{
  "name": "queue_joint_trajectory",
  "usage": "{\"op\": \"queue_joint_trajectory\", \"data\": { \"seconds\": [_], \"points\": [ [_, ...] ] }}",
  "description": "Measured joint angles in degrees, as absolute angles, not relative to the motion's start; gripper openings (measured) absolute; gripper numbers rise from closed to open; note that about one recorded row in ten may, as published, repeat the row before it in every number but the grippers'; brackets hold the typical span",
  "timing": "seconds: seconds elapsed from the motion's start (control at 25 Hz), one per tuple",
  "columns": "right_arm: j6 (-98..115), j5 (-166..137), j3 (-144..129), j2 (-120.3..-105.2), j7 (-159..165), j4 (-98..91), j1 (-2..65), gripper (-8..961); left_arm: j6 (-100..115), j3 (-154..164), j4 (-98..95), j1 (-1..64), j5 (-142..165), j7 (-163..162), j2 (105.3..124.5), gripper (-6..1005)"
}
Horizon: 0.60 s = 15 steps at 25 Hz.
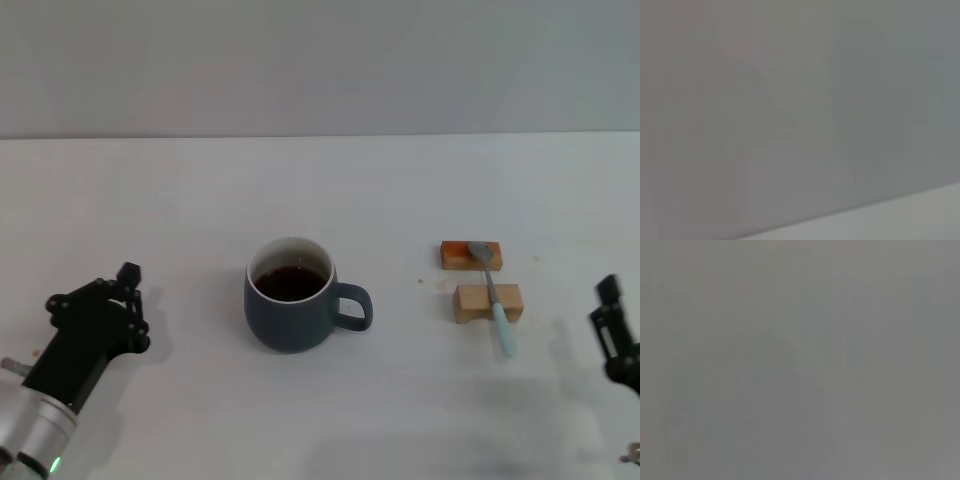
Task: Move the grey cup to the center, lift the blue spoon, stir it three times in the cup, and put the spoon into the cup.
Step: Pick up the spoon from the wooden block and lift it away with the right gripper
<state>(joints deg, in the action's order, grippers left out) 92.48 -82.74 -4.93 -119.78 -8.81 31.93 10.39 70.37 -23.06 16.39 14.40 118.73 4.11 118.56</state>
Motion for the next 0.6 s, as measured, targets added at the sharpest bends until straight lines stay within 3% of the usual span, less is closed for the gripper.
{"op": "queue_joint_trajectory", "data": {
  "seconds": [0.6],
  "points": [
    [84.4, -82.8, -5.4, -119.88, -17.4, 35.3, 11.3, 688, 74.2, -25.0, 16.4, 12.5, 118.7, 4.0, 118.56, -1]
  ]
}}
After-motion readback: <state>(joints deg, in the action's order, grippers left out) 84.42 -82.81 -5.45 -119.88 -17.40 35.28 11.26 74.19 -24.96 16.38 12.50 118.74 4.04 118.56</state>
